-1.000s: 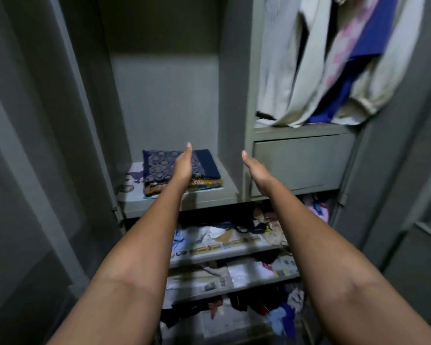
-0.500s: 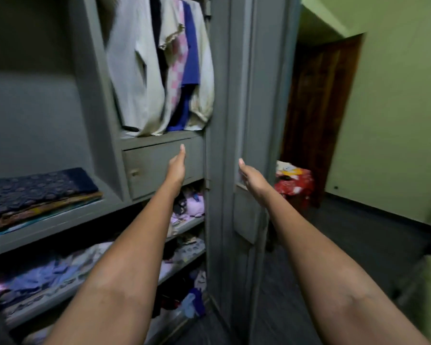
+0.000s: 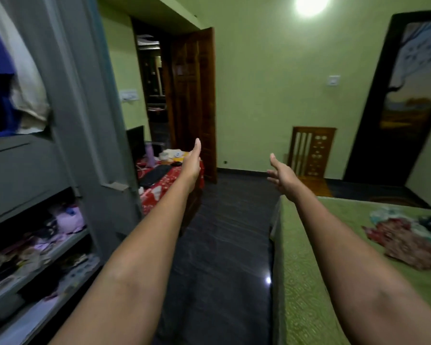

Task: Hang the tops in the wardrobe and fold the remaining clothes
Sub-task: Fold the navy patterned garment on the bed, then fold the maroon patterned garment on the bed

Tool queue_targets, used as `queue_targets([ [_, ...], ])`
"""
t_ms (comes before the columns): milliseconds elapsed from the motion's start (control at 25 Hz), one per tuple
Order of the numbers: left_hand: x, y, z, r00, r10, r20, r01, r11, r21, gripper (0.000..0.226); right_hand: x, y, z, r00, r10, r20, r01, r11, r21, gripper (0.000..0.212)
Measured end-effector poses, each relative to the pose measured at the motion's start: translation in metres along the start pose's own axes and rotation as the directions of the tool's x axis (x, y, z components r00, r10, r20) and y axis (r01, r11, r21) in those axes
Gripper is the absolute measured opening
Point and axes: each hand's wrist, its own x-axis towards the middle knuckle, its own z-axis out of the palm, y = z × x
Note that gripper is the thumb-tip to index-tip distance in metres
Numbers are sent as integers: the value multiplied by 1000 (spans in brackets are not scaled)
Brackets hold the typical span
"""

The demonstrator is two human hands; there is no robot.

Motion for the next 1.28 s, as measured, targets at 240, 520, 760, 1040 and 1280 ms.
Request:
queue_targets([
  [240,63,-19,72,997,-4,82,1,999,35,65,56,13,-65,997,33,-71,-36,999,-36,71],
  [520,207,-39,98,992,4,129,-10,999,45,71,203,20,-76,996,13,-87,-21,995,-97,89],
  [760,374,-5,126,979,58,194,-59,998,-1,75,362,-25,-76,990,-83,-111,72,993,-97,82],
  [1040,535,-54,156,973,-1,231,-11,999,50,75,531,6,-84,990,2,-144,-20,992,-125,86],
  [1280,703,-58,205,970,48,238,-62,997,54,73,708,-6,-119,989,-79,-128,73,996,-56,82],
])
